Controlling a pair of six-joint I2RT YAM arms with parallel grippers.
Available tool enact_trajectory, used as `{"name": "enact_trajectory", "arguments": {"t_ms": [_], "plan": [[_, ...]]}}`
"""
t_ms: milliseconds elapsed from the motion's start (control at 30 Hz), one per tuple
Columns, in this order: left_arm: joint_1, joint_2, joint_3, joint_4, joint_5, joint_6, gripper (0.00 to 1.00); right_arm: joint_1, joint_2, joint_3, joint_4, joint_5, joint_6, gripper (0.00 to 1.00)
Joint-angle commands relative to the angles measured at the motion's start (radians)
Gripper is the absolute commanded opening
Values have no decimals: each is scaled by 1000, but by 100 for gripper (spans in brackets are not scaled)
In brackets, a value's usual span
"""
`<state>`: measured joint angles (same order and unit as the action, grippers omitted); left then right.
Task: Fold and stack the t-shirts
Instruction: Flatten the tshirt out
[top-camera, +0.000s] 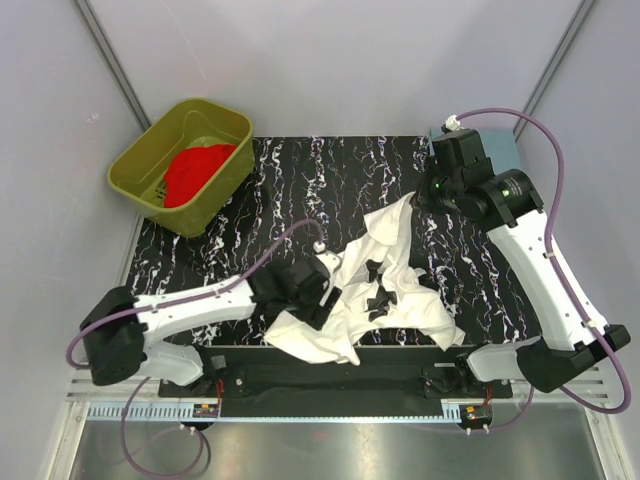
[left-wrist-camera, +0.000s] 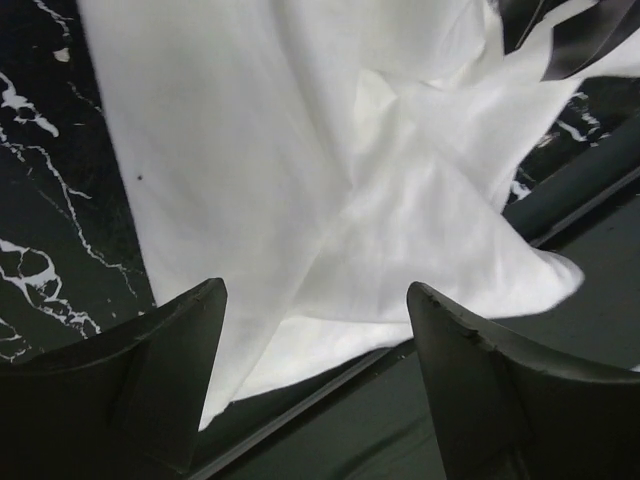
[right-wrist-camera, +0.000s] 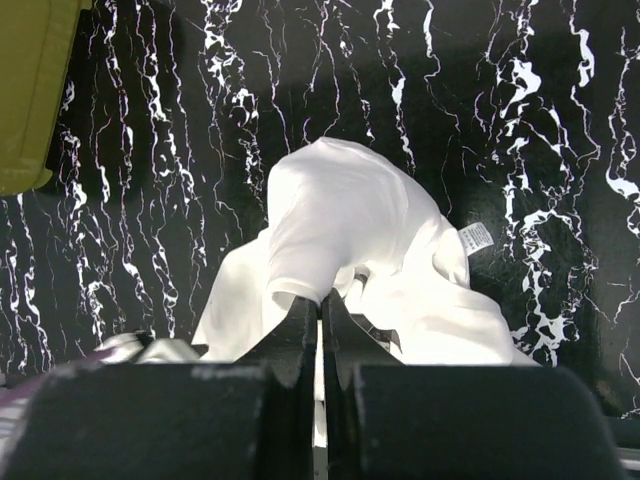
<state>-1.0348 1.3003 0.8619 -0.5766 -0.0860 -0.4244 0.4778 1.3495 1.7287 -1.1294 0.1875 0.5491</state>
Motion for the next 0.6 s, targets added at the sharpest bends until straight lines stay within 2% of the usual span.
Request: {"name": "enact_trajectory", "arguments": {"t_ms": [0, 133, 200, 267, 300, 333, 367, 467, 567], "plan": [[-53, 94, 41, 66, -206, 36, 79, 1, -36, -4, 51, -16, -5, 0], [-82, 201, 81, 64, -274, 50, 77, 2, -53, -9, 36, 4, -14, 0], [-100, 241, 94, 54, -314, 46, 72, -1, -59, -8, 2, 48, -14, 0], [-107, 261, 112, 46, -333, 39, 38, -2, -65, -1, -30, 87, -5, 0], [-107, 261, 121, 26, -348, 35, 25, -4, -81, 5, -64, 119, 6, 0], [-107, 260, 137, 8, -353, 30, 7, -4, -90, 11, -87, 138, 15, 0], [-111, 243, 190, -44, -356, 16, 0, -5, -98, 32, -111, 156, 28, 0], [-160, 176, 349, -153, -328, -19, 0, -4, -128, 101, -229, 284, 112, 0], [-202, 99, 492, -228, -272, -85, 0, -4, -162, 155, -289, 277, 156, 0]]}}
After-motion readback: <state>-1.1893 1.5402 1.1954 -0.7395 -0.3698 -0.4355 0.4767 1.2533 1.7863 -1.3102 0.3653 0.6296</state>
